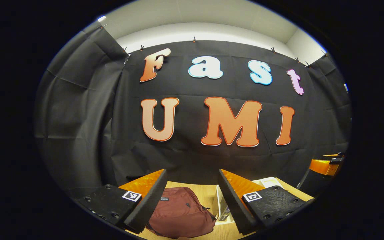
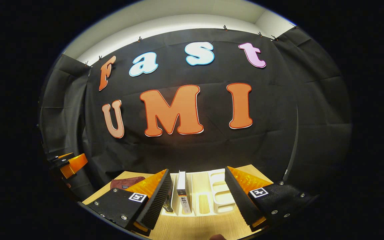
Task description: Open the schoolbag, grab two books from the bookshelf and put them into the schoolbag.
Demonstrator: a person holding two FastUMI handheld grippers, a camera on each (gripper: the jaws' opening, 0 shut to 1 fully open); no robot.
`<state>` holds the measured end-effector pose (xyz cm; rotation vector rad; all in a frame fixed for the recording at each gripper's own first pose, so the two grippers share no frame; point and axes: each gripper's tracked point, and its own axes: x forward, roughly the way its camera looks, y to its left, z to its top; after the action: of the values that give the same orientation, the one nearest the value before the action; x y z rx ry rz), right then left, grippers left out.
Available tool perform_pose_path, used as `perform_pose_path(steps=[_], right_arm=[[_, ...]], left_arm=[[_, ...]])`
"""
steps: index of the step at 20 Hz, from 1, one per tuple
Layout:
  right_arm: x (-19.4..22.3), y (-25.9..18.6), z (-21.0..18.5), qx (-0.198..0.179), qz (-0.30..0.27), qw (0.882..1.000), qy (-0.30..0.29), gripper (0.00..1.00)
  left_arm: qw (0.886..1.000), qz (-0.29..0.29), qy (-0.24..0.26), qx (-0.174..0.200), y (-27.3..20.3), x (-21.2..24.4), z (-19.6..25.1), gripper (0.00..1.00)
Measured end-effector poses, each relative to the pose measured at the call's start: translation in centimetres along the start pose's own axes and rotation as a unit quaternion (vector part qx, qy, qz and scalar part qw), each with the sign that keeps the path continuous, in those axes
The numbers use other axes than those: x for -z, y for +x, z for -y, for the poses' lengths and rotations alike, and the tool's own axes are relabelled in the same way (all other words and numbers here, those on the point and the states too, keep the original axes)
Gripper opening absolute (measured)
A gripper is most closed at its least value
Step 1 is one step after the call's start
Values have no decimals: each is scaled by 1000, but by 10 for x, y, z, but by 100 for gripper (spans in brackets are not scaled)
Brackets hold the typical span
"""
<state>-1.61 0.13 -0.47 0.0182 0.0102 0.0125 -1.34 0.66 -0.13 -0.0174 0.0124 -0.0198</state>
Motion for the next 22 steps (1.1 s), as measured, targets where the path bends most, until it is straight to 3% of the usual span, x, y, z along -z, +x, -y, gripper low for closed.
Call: perform_pose_path(steps=[14,22], right_arm=[[6,8,0,2,-11,1000,-5,96],[26,15,-1,2,-40,999,-13,96]], left_arm=[[1000,-6,8,-7,11,7,-6,95],[998,-30,45,-14,17,46,-13,95]])
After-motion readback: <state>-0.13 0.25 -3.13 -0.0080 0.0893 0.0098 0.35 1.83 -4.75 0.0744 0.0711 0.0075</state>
